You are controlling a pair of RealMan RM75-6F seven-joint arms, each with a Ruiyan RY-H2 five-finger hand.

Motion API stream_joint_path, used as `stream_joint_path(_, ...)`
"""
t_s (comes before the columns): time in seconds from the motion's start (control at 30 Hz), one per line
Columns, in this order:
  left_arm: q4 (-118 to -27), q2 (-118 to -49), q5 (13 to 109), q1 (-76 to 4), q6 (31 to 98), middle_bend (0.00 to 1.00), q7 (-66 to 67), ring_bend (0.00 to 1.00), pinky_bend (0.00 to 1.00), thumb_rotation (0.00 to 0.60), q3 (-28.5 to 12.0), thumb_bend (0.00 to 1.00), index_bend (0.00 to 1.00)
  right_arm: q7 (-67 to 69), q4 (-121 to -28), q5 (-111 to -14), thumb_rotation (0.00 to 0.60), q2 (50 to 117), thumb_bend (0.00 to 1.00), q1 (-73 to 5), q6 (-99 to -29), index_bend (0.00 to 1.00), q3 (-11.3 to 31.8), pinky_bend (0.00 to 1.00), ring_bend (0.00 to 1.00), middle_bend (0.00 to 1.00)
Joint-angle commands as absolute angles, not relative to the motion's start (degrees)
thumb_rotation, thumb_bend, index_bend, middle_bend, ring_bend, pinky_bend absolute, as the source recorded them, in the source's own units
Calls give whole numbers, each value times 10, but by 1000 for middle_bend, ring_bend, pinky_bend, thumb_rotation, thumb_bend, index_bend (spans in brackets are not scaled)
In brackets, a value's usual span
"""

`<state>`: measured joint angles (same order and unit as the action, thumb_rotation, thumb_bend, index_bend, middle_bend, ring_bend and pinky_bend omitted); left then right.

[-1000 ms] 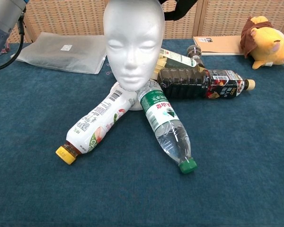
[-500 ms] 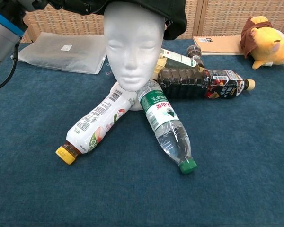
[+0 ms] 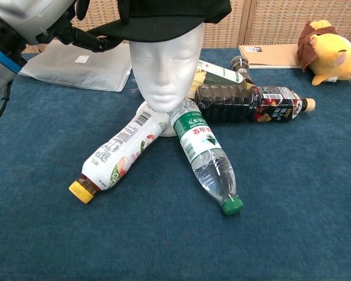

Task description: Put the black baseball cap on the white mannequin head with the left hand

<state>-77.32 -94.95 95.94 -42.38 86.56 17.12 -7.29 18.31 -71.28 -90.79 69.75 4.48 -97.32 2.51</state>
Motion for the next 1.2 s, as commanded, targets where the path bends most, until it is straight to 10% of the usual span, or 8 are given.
stream_joint_path(0.03, -804, -932, 947, -417, 850, 440, 189, 299, 595, 600, -76, 320, 541, 183, -713, -908, 600, 698, 173, 45, -973, 368, 25, 309, 357, 341)
stream_joint_path(1.2, -979, -845, 905, -390, 786, 250, 285, 131, 417, 600, -106, 241, 284, 182, -717, -912, 600, 697, 173, 45, -979, 369, 25, 303, 357, 340)
